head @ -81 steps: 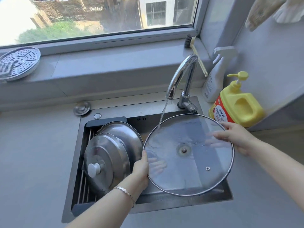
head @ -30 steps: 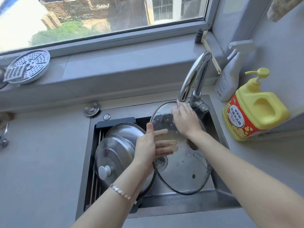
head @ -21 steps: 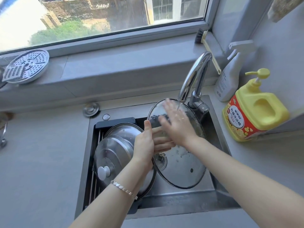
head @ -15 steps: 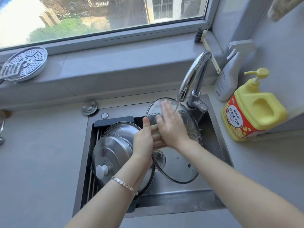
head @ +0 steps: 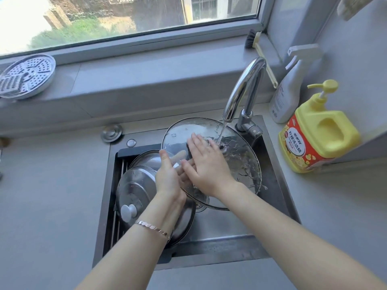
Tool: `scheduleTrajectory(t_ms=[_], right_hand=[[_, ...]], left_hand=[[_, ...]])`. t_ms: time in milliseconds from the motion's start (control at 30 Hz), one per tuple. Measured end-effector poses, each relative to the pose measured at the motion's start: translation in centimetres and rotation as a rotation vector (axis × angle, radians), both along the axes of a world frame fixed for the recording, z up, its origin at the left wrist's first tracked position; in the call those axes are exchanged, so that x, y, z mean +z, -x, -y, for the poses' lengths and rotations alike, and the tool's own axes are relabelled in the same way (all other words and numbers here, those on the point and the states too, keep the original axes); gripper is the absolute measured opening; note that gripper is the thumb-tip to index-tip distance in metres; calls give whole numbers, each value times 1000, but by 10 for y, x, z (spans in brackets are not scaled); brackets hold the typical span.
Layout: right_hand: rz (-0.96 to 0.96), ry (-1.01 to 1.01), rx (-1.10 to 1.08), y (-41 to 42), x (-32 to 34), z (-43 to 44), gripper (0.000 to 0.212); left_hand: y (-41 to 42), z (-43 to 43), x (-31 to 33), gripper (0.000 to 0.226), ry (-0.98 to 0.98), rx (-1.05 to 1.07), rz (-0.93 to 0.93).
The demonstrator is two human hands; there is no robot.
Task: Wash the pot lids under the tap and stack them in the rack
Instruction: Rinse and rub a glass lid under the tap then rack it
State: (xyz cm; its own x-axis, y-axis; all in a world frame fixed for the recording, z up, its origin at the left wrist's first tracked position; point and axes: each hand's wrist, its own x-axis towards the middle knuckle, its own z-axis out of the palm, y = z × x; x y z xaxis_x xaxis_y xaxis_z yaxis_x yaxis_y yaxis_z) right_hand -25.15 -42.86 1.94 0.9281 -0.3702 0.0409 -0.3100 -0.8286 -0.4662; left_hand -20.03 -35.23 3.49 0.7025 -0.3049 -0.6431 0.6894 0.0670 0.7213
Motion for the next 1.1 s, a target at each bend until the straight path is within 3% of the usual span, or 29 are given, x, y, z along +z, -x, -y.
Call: scheduleTrajectory(t_ms=[133, 267, 333, 467, 567, 667, 800, 867, 1000, 1100], right_hand=[[138, 91, 324, 37, -18, -18, 58], [29, -41, 156, 53, -26, 17, 81], [9, -66, 93, 54, -23, 13, 80], [66, 72, 263, 67, -31, -12, 68], [1, -132, 4, 68, -38, 23, 77], [-149, -408, -338, 71, -41, 50, 66], [-49, -133, -112, 69, -22, 6, 75], [-12, -129, -66, 67, -22, 5, 78], [-63, -502, -434, 55, -43, 58, 60], [-167, -496, -558, 46, -56, 87, 53]], left_hand=[[-10, -5, 2, 54, 35, 47, -17], [-8, -11, 0, 54, 42, 67, 26], [-6, -11, 1, 55, 46, 87, 25], [-1, -13, 4, 54, 38, 98, 8], [-1, -15, 7, 55, 51, 134, 4], [-2, -16, 12, 55, 69, 148, 24], [-2, -12, 18, 53, 60, 128, 59], [-1, -10, 20, 53, 55, 114, 59], [-1, -16, 21, 54, 50, 64, 60], [1, -26, 21, 55, 46, -20, 51]])
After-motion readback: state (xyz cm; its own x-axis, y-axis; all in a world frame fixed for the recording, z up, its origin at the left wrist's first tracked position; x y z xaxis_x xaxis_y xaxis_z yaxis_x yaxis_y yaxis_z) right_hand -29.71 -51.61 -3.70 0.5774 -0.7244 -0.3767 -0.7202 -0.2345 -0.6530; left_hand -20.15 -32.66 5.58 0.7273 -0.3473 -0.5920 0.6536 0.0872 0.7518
